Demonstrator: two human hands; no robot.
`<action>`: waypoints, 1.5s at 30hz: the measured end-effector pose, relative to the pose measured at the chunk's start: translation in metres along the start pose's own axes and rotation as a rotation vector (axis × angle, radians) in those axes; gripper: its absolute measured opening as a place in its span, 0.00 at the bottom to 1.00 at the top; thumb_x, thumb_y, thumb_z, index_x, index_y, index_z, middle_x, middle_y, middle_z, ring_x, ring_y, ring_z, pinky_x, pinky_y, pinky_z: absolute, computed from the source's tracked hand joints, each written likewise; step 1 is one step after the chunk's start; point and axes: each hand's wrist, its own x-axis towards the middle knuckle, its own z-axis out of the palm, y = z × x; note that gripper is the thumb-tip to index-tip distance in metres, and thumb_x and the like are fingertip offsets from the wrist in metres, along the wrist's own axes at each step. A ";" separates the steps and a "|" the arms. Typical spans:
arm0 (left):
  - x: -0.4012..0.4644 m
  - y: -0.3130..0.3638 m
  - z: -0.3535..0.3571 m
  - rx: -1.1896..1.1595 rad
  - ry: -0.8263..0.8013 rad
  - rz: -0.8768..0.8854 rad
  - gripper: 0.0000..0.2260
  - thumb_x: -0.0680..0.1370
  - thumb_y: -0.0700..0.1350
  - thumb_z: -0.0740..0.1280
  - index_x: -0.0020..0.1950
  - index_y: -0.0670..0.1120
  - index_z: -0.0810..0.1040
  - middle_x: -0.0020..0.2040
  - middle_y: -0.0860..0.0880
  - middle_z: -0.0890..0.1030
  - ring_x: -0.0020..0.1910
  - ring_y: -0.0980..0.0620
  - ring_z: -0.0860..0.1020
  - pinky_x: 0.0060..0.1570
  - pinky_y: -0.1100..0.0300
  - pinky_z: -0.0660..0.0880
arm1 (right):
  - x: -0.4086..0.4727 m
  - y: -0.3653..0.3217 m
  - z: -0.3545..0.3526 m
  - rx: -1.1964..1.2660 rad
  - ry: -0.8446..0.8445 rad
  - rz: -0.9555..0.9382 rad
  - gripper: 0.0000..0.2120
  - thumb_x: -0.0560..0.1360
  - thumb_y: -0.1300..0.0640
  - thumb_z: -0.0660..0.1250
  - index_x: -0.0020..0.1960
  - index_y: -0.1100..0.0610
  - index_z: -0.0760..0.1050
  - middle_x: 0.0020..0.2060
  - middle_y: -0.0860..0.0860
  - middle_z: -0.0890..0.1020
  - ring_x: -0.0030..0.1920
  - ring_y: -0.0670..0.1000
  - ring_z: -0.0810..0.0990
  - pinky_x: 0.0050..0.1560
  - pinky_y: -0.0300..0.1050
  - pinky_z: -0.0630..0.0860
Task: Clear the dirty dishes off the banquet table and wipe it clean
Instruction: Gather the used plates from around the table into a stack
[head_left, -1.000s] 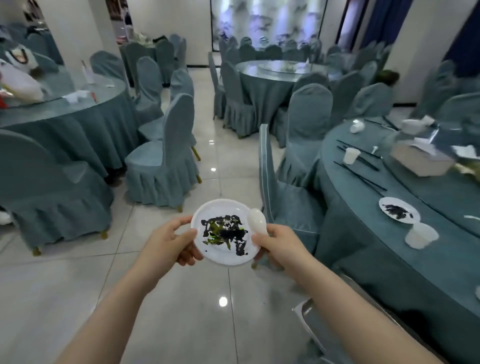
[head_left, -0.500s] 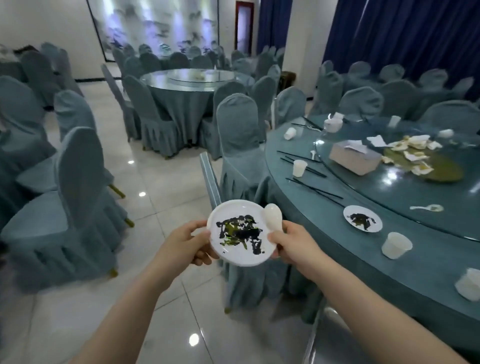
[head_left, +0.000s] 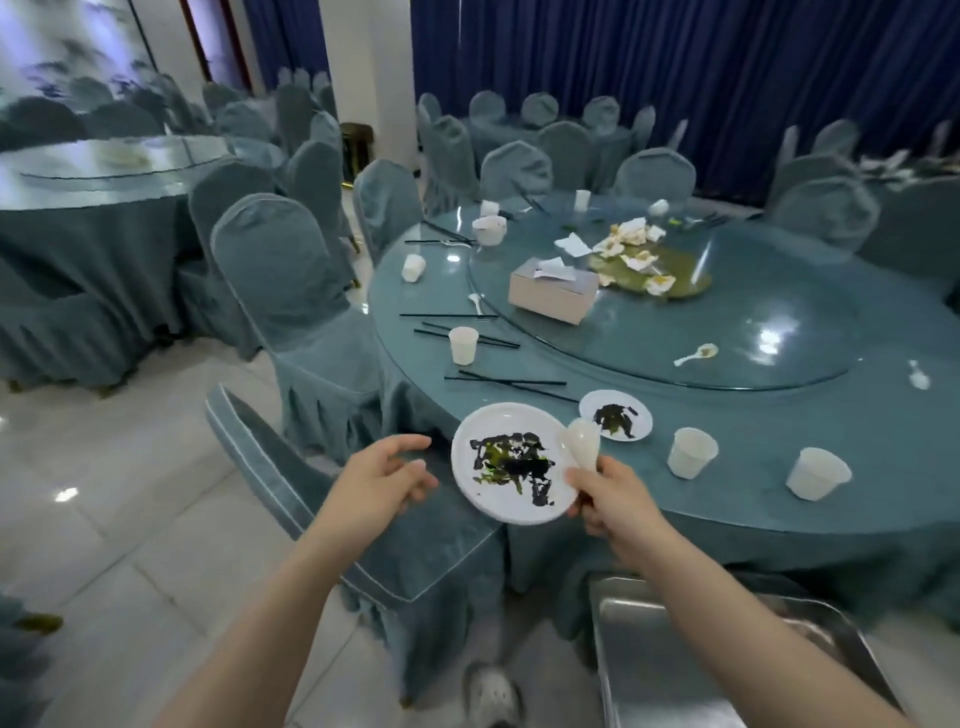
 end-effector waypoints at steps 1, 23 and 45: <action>0.016 0.000 0.001 -0.002 0.009 0.000 0.10 0.80 0.41 0.62 0.59 0.53 0.76 0.38 0.52 0.84 0.34 0.60 0.78 0.37 0.65 0.76 | 0.016 0.005 -0.007 0.023 0.050 0.018 0.05 0.77 0.62 0.60 0.51 0.56 0.73 0.23 0.53 0.75 0.19 0.46 0.61 0.21 0.36 0.56; 0.265 -0.017 0.045 0.045 -0.076 -0.210 0.10 0.80 0.40 0.60 0.51 0.54 0.77 0.37 0.52 0.84 0.36 0.54 0.79 0.38 0.61 0.72 | 0.264 0.074 -0.094 -0.218 0.696 0.366 0.17 0.77 0.55 0.60 0.64 0.59 0.62 0.51 0.63 0.80 0.49 0.63 0.79 0.53 0.56 0.76; 0.277 -0.060 0.049 0.011 -0.179 -0.346 0.10 0.81 0.42 0.59 0.54 0.54 0.78 0.41 0.52 0.85 0.37 0.56 0.81 0.41 0.59 0.74 | 0.280 0.082 -0.082 -0.351 0.452 0.346 0.09 0.76 0.57 0.63 0.54 0.58 0.70 0.24 0.51 0.82 0.34 0.47 0.80 0.32 0.41 0.68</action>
